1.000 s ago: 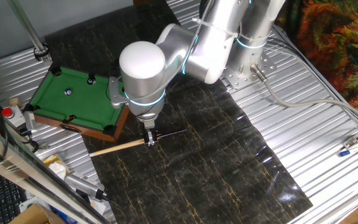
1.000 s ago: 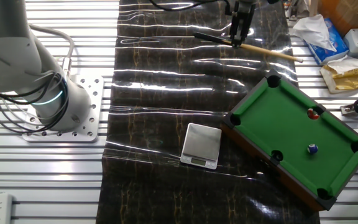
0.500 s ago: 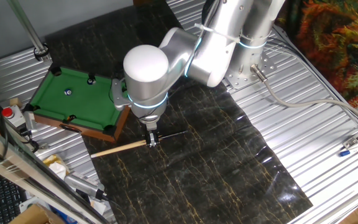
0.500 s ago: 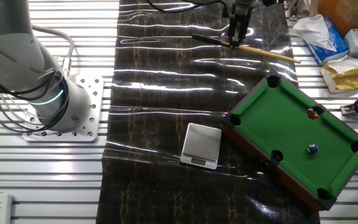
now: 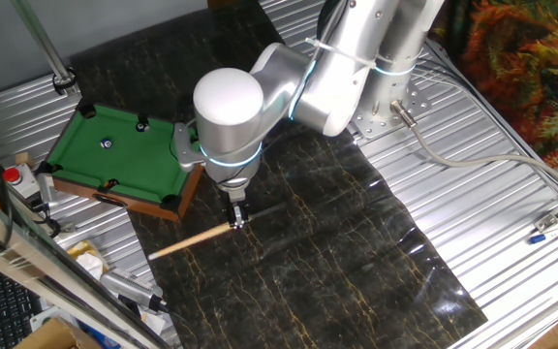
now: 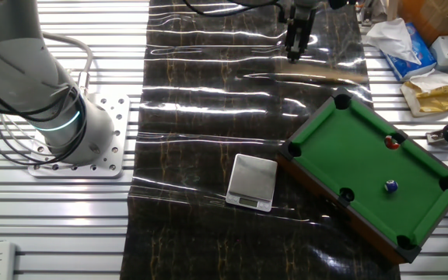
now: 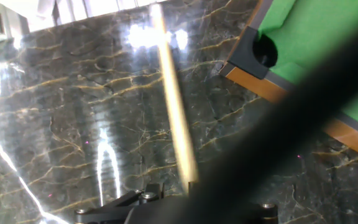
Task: Hit the pool ball
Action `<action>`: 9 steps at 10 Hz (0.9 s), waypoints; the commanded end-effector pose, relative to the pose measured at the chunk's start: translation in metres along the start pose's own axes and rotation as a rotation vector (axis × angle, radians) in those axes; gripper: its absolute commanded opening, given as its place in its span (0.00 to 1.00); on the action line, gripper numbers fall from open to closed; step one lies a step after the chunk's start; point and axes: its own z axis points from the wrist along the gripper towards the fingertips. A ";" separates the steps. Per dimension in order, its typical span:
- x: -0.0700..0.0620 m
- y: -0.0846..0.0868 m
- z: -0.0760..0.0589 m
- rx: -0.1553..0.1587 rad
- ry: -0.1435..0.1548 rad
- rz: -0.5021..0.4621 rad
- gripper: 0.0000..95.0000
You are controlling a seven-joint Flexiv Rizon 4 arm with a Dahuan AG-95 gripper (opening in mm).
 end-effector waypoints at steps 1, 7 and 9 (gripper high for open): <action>0.000 0.000 0.001 -0.003 0.002 -0.018 0.20; -0.002 -0.002 -0.011 -0.048 -0.086 -1.239 0.20; -0.002 -0.002 -0.011 -0.135 -0.271 -1.945 0.20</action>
